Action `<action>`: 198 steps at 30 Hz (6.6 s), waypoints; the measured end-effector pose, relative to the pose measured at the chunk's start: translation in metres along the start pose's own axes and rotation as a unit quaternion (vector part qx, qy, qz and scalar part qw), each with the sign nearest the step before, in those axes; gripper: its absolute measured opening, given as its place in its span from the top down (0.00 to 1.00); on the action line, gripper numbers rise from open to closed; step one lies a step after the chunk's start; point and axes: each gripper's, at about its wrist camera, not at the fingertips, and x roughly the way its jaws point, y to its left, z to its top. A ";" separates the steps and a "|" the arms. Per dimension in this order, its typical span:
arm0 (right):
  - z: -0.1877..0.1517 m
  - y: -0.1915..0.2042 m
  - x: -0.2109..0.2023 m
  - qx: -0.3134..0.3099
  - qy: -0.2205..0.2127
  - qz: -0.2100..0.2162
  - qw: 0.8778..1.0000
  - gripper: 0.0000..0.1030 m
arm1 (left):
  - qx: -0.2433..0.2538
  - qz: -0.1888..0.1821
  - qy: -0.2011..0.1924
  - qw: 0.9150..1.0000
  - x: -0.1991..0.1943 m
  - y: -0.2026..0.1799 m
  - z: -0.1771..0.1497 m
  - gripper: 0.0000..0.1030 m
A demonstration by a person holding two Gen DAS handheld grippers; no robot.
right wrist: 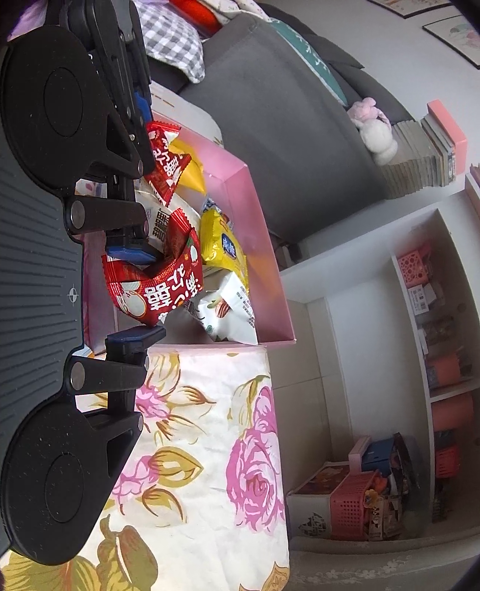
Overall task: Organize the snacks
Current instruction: 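Carry both red snacks into the pink box and open both grippers, then withdraw both grippers from the box toward the remaining snacks, then grasp the pink wrapped bar with the left gripper while the right grasps the gold bar, then carry the pink bar and gold bar over the pink box with both grippers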
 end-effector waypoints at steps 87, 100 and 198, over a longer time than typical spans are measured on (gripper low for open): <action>-0.115 0.013 -0.084 -0.110 -0.008 -0.104 0.988 0.04 | 0.097 -0.049 -0.016 0.994 -0.083 0.046 -0.078 0.24; -0.122 0.010 -0.074 -0.118 0.020 -0.100 0.988 0.04 | 0.014 -0.031 0.029 0.999 -0.060 0.054 -0.070 0.50; 0.020 0.061 -0.019 0.034 -0.040 0.055 0.997 0.73 | -0.046 0.024 0.004 0.999 -0.018 0.041 0.038 0.72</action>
